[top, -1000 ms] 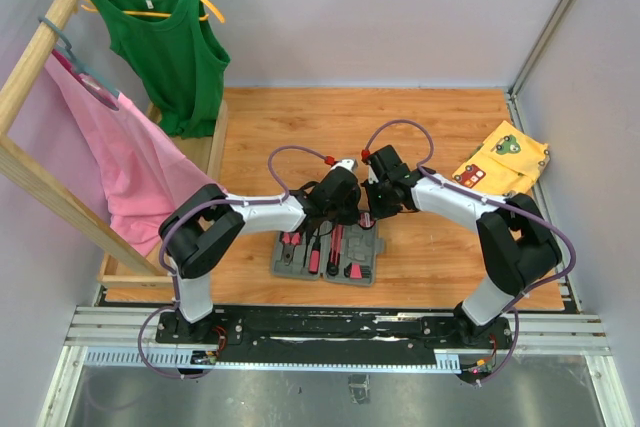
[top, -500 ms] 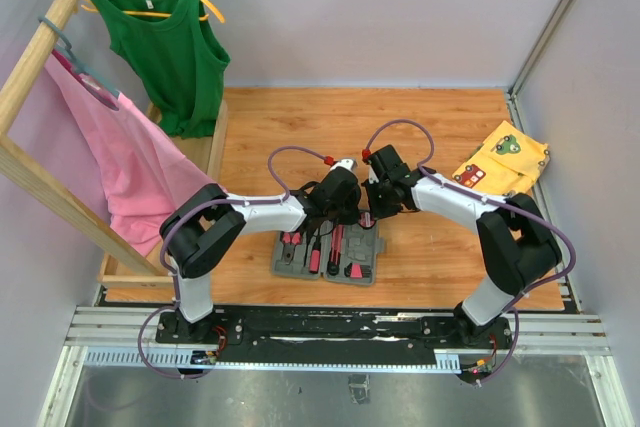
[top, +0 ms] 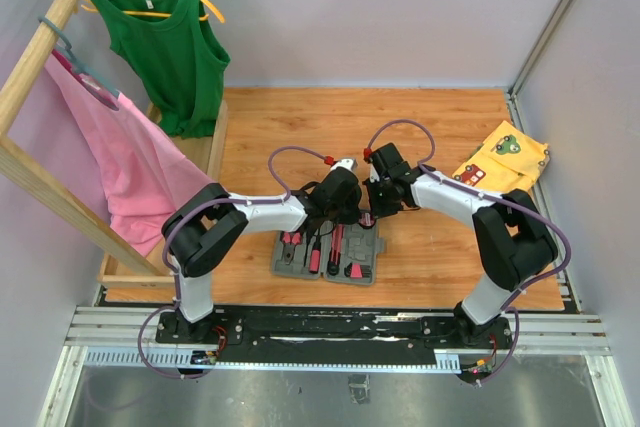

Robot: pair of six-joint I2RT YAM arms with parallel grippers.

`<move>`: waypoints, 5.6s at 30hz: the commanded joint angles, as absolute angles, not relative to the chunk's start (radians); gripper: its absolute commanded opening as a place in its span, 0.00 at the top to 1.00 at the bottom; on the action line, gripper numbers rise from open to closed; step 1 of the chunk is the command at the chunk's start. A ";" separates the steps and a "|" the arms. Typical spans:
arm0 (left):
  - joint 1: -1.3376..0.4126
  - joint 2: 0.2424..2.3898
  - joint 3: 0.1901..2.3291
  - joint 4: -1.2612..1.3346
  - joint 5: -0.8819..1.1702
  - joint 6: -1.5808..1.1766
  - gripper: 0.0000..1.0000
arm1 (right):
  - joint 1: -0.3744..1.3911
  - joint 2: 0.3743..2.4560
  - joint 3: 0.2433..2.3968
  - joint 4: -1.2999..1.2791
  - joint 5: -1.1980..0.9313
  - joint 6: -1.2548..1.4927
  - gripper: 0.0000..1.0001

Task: Sort the tools into containers
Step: Adjust the engineering item in the storage box, then close the storage box at the center of the board.

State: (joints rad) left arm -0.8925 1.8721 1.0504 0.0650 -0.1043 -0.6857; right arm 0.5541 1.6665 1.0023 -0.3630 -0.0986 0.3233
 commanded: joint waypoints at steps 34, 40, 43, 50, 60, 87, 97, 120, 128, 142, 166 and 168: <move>-0.899 1.805 1.111 -0.097 -0.075 -0.609 0.86 | 0.551 1.602 0.979 -0.383 -0.152 0.306 0.94; -0.899 1.825 1.101 -0.075 -0.060 -0.617 0.86 | 0.552 1.625 0.980 -0.386 -0.158 0.307 0.95; -0.899 1.831 1.101 -0.067 -0.054 -0.620 0.86 | 0.552 1.632 0.977 -0.389 -0.157 0.306 0.95; -0.899 1.856 1.120 -0.065 -0.048 -0.618 0.87 | 0.552 1.639 0.978 -0.412 -0.151 0.301 0.96; -0.899 1.890 1.128 -0.064 -0.038 -0.617 0.93 | 0.559 1.661 0.963 -0.436 -0.115 0.304 0.96; -0.899 1.913 1.090 -0.041 -0.025 -0.618 0.98 | 0.651 1.820 0.838 -0.418 -0.024 0.401 0.99; -0.898 1.889 1.083 -0.046 -0.033 -0.616 0.99 | 0.655 1.715 0.848 -0.426 -0.009 0.401 0.97; -0.851 1.700 1.212 -0.205 -0.094 -0.517 0.78 | 0.629 1.377 0.950 -0.489 0.038 0.355 0.61; -0.732 1.467 0.996 -0.219 -0.118 -0.480 0.71 | 0.627 1.177 0.798 -0.458 0.009 0.403 0.47; -0.527 1.124 0.712 -0.207 -0.093 -0.512 0.49 | 0.627 1.035 0.534 -0.267 -0.124 0.631 0.35; -0.525 1.066 0.568 -0.135 -0.089 -0.582 0.46 | 0.626 1.246 0.486 -0.005 -0.173 0.752 0.73; -0.525 1.065 0.564 -0.130 -0.089 -0.574 0.46 | 0.626 1.263 0.489 0.004 -0.166 0.756 0.77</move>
